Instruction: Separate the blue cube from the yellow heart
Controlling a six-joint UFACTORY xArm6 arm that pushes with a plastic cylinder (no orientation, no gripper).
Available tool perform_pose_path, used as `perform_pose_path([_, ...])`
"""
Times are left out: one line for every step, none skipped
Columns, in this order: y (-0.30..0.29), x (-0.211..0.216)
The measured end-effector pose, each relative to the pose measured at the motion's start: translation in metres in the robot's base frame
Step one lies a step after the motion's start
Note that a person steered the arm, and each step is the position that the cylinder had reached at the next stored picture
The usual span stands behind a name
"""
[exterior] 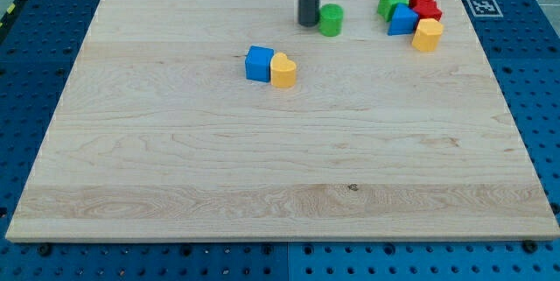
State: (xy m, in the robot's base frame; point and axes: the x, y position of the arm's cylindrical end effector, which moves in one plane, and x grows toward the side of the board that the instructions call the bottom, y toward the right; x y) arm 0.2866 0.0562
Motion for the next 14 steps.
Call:
perform_pose_path([0.039,-0.003])
perform_pose_path([0.044,-0.003])
perform_pose_path([0.034,-0.001])
perform_pose_path([-0.022,0.000])
perform_pose_path([-0.087,0.005])
perform_pose_path([-0.141,0.020])
perform_pose_path([-0.186,0.057])
perform_pose_path([-0.196,0.143])
perform_pose_path([-0.198,0.145])
perform_pose_path([-0.164,0.139])
perform_pose_path([-0.095,0.113])
perform_pose_path([-0.033,0.091])
perform_pose_path([0.031,0.072])
perform_pose_path([0.083,0.056])
